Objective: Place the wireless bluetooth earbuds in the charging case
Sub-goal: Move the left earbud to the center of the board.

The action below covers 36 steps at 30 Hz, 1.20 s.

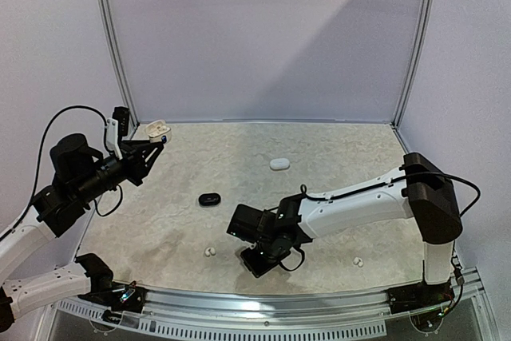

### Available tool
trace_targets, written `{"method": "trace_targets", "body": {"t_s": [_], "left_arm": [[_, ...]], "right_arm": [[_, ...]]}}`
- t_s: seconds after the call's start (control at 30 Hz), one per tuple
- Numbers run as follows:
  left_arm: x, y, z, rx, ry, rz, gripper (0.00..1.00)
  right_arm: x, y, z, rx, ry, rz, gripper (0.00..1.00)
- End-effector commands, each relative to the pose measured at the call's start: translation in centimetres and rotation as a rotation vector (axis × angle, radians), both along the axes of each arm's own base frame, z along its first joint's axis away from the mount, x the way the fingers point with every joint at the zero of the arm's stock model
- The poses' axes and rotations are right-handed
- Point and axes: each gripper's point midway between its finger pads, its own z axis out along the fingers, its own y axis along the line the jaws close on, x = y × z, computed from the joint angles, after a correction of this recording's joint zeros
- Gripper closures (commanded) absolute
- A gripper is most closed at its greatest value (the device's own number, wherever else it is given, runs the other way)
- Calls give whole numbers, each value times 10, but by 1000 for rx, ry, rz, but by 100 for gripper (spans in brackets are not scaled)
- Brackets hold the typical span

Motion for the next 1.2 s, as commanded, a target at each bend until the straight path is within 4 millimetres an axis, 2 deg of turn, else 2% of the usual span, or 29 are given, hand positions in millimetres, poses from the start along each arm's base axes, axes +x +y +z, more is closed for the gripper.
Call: {"method": "trace_targets", "body": {"t_s": [0.0, 0.1, 0.33, 0.6, 0.7, 0.77, 0.87, 0.93, 1.07, 1.17], "left_arm": [[1, 3, 4, -11, -10, 6, 100], [1, 3, 4, -10, -12, 7, 100], [1, 3, 5, -10, -16, 8, 100], [0, 4, 6, -14, -19, 6, 100], [0, 4, 5, -12, -16, 6, 100], [-1, 4, 4, -13, -12, 5, 100], [-1, 3, 3, -18, -5, 3, 100], [-2, 2, 2, -16, -4, -4, 100], [-7, -5, 2, -20, -5, -57, 100], [-12, -13, 0, -46, 4, -110, 100]], "right_arm": [[20, -28, -7, -109, -50, -40, 100], [24, -34, -7, -137, -62, -32, 100], [35, -64, -7, -263, -102, -25, 100], [43, -75, 3, -292, -129, -32, 100], [47, -69, 18, -260, -145, -50, 95], [53, -61, 34, -213, -161, -91, 84], [61, -40, 59, -95, -161, -214, 62], [63, -28, 66, -27, -140, -301, 53], [64, -10, 63, 56, -79, -441, 49], [66, -10, 51, 17, -62, -515, 50]]}}
